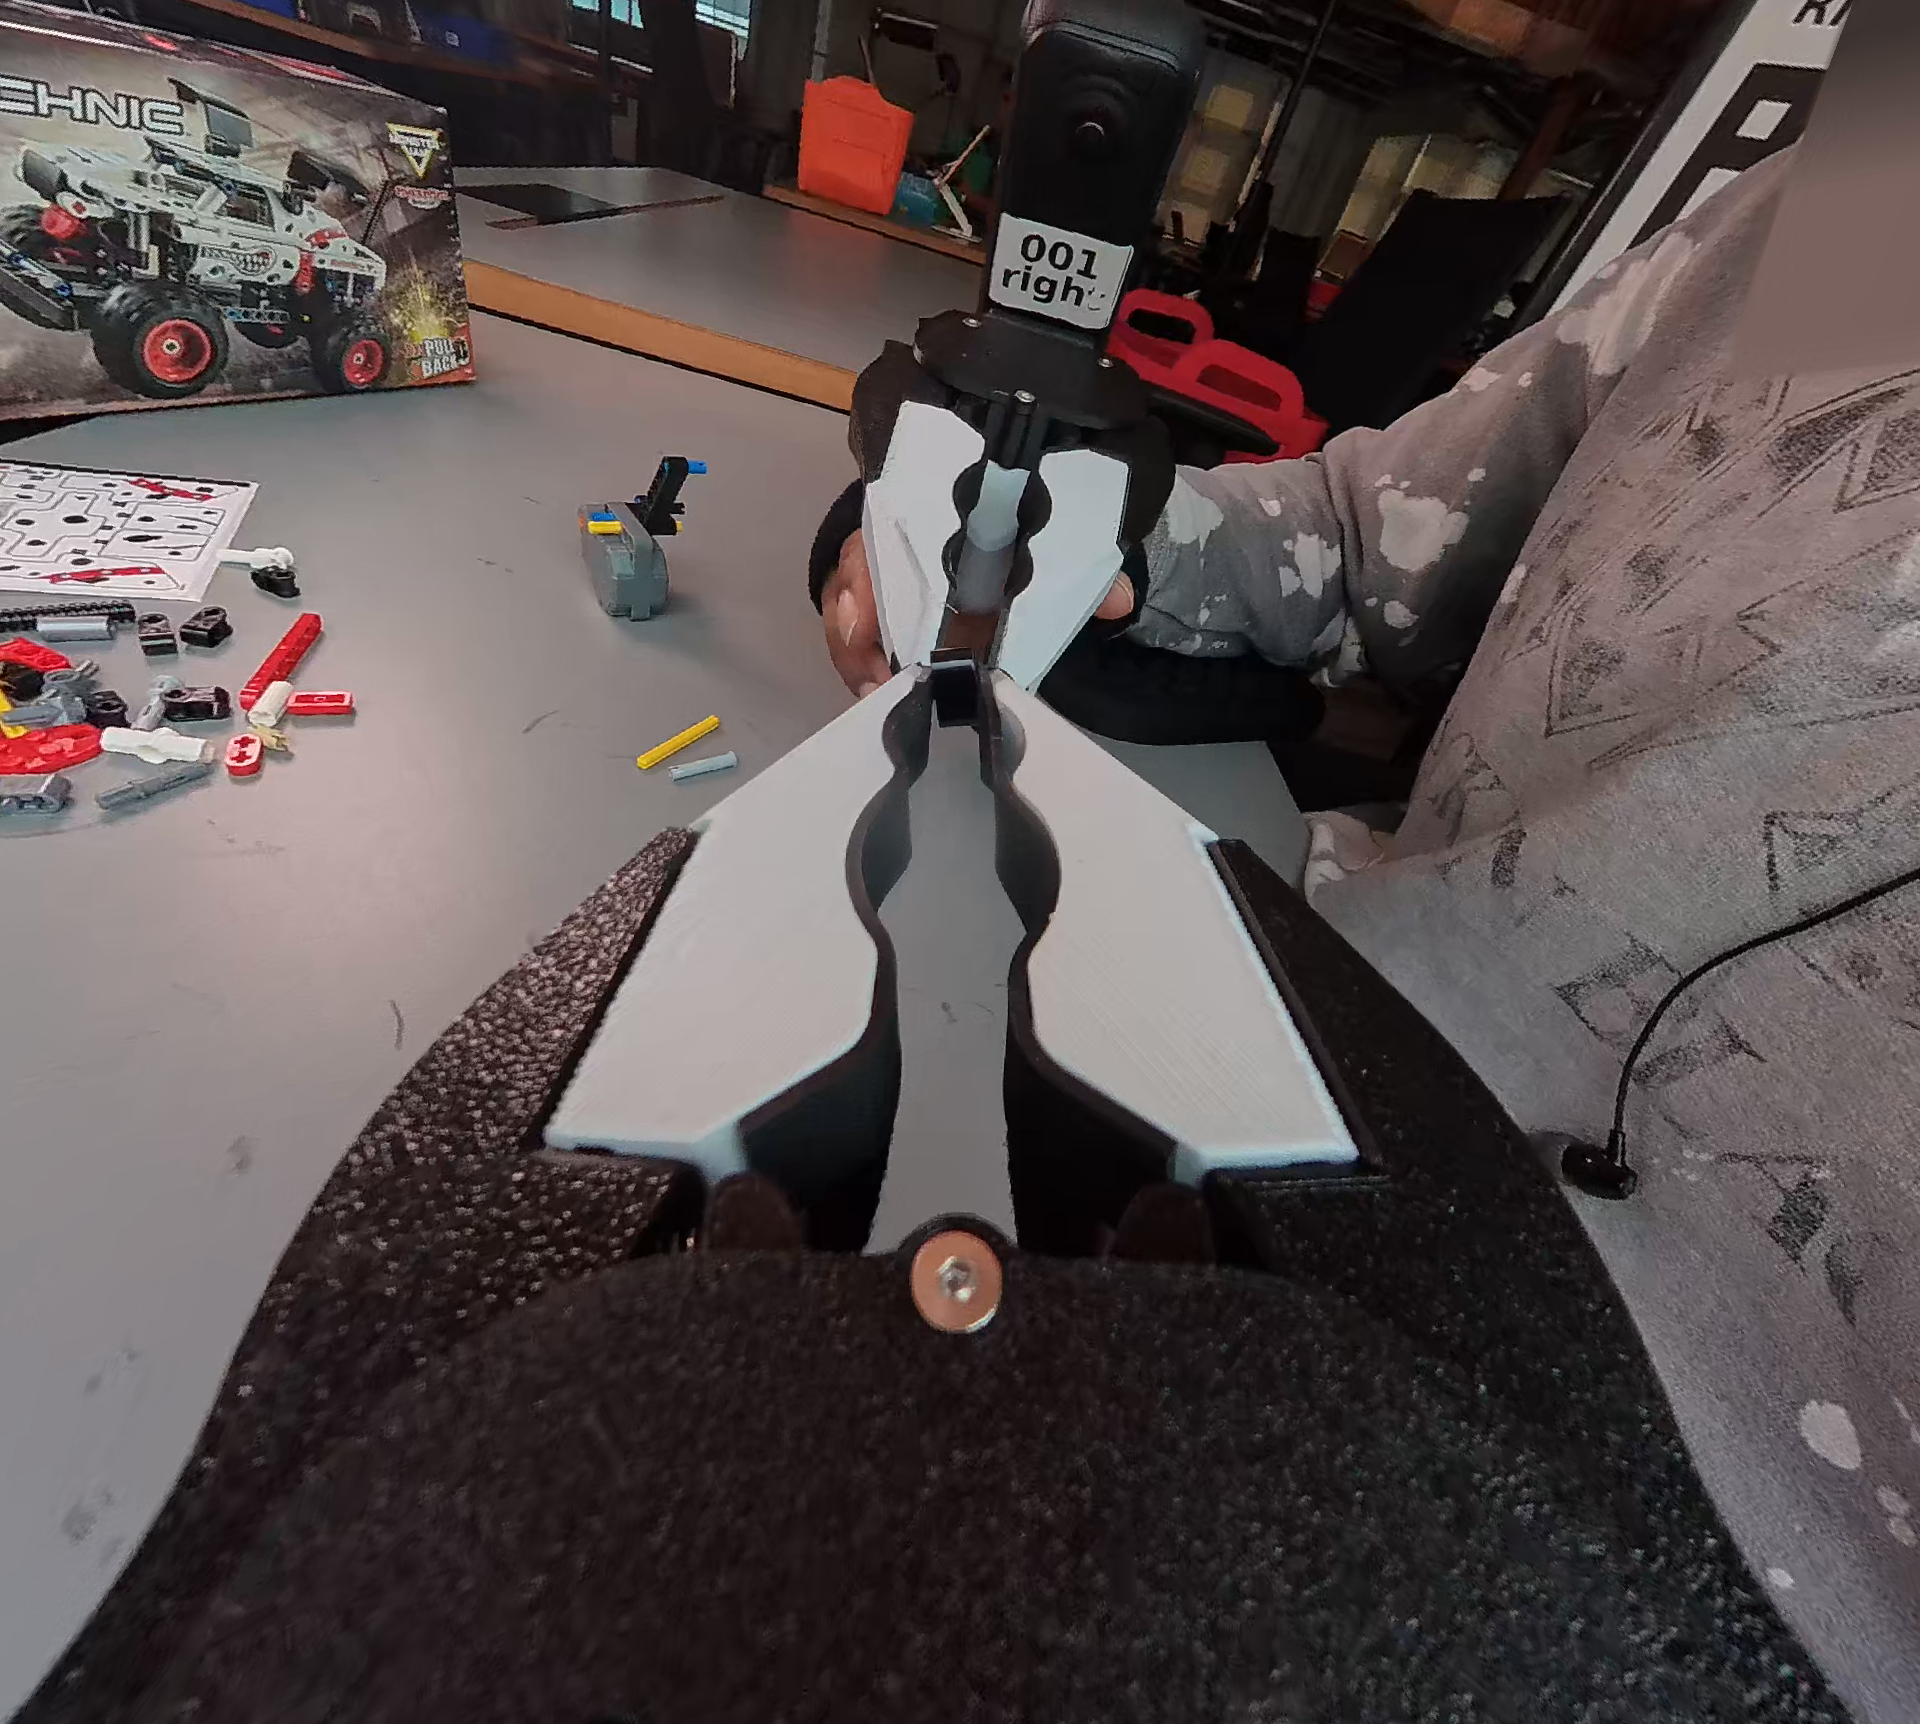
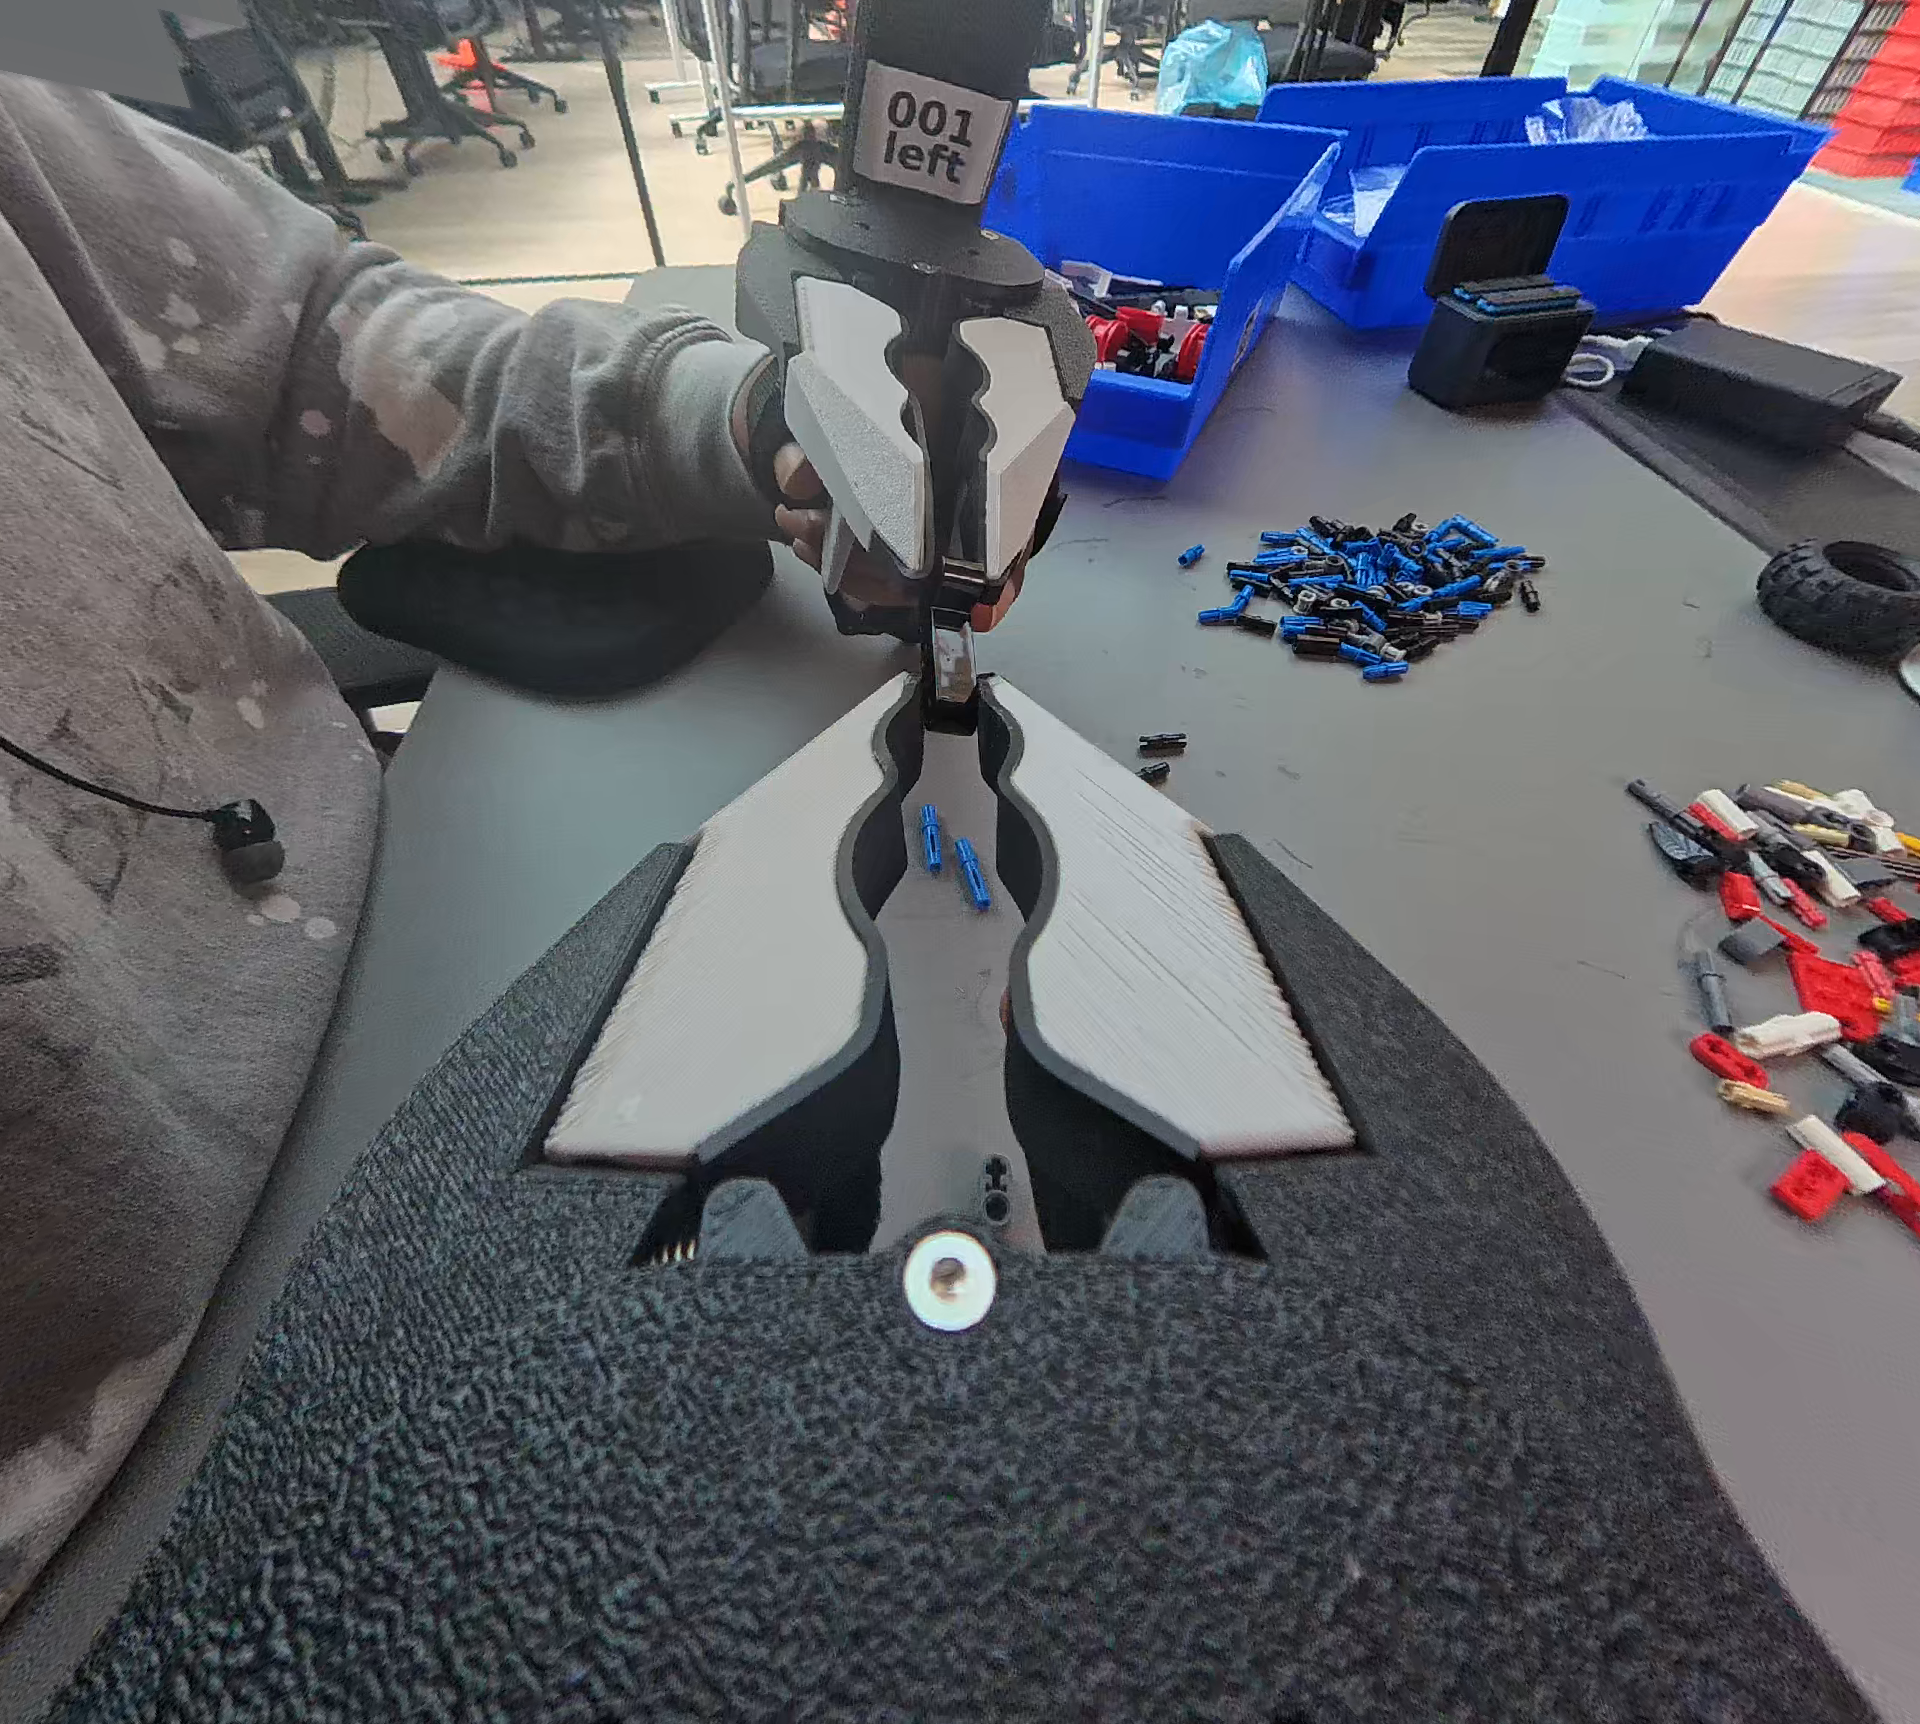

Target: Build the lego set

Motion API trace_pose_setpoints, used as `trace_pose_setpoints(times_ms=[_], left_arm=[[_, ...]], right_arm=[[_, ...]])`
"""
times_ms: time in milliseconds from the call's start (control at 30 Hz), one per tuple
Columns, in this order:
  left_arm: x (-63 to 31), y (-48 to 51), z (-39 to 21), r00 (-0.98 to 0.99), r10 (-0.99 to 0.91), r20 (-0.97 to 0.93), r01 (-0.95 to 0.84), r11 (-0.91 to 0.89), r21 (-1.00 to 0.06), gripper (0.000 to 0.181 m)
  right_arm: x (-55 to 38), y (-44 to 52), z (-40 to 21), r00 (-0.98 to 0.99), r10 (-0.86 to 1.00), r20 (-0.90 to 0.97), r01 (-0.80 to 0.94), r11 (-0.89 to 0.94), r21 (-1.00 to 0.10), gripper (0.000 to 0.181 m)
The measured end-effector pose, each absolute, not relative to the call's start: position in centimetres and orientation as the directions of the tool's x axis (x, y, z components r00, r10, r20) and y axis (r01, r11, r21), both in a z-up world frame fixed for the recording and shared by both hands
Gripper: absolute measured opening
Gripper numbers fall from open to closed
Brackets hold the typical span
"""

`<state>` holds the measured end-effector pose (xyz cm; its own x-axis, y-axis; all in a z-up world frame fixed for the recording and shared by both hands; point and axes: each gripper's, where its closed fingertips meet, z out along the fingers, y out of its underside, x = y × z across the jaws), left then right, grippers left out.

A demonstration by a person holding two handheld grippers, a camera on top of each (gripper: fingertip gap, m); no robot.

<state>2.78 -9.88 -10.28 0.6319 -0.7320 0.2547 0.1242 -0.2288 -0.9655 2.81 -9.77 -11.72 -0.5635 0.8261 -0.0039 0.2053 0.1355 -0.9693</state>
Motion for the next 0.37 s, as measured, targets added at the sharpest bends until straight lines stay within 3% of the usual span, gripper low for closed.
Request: trace_pose_setpoints(times_ms=[233,367], left_arm=[[-0.5,-8.5,-12.1,0.806,-0.571,0.158,0.003,-0.263,-0.965,0.015],[-4.7,-8.1,-15.0,0.909,-0.381,0.168,-0.02,-0.443,-0.896,0.018]], right_arm=[[2.0,-7.3,-13.7,-0.444,0.851,-0.28,0.41,-0.085,-0.908,0.009],[1.4,-5.5,-15.8,-0.339,0.884,-0.321,0.49,-0.126,-0.863,0.009]])
